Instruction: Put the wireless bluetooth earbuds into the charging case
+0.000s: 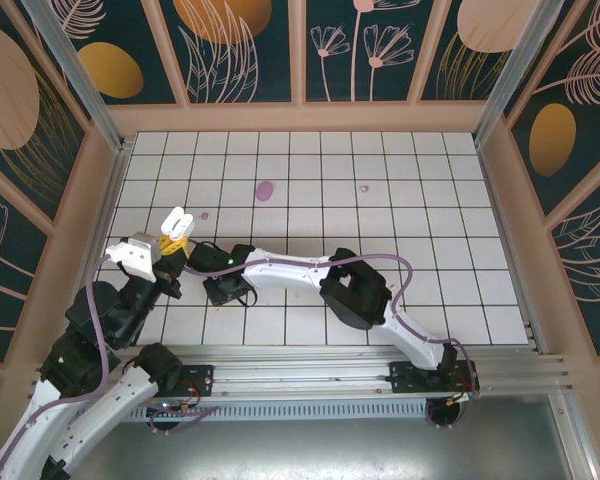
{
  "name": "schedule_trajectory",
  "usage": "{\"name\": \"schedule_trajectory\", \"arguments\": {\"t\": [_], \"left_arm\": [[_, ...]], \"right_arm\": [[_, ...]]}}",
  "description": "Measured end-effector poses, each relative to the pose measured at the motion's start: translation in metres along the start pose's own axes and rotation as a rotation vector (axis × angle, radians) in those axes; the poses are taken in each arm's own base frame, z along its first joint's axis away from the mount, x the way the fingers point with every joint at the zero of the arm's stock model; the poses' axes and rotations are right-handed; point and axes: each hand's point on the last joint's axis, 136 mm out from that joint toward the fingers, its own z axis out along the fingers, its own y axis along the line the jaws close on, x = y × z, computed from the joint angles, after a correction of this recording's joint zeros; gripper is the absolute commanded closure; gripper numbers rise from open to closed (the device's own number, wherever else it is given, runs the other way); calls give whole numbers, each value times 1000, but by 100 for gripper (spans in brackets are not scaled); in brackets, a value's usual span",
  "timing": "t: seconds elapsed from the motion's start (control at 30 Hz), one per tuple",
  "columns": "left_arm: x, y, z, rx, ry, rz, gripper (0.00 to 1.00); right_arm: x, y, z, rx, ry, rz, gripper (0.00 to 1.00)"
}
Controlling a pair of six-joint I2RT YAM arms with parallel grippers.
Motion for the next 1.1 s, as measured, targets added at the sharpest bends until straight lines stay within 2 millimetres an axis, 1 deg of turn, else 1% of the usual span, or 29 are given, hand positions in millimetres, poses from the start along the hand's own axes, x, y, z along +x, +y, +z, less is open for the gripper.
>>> {"name": "schedule_trajectory", "arguments": {"t": [0.07, 0.27, 0.53, 0.7, 0.8, 0.93, 1.03, 1.1], "left_arm": [[0, 0, 0, 2, -1, 0, 100], [0, 0, 0, 1, -1, 0, 100], [-1, 0, -1, 2, -4, -1, 100], [-1, 0, -1, 3, -4, -1, 100], [-1, -1, -1, 10, -4, -2, 100], [-1, -4, 1, 20, 0, -1, 100], [0, -6, 5, 27, 6, 0, 100], [0, -8, 8, 36, 9, 1, 100]], "right_arm": [[0, 0, 0, 3, 2, -1, 66], [0, 0, 0, 13, 11, -17, 71], [0, 1, 0, 20, 4, -25, 75], [-2, -2, -1, 34, -8, -25, 76], [0, -11, -5, 58, -12, -20, 76], [-2, -32, -18, 96, -29, 0, 76], [-11, -47, -36, 115, -68, 23, 76], [-18, -59, -52, 125, -103, 43, 76]]}}
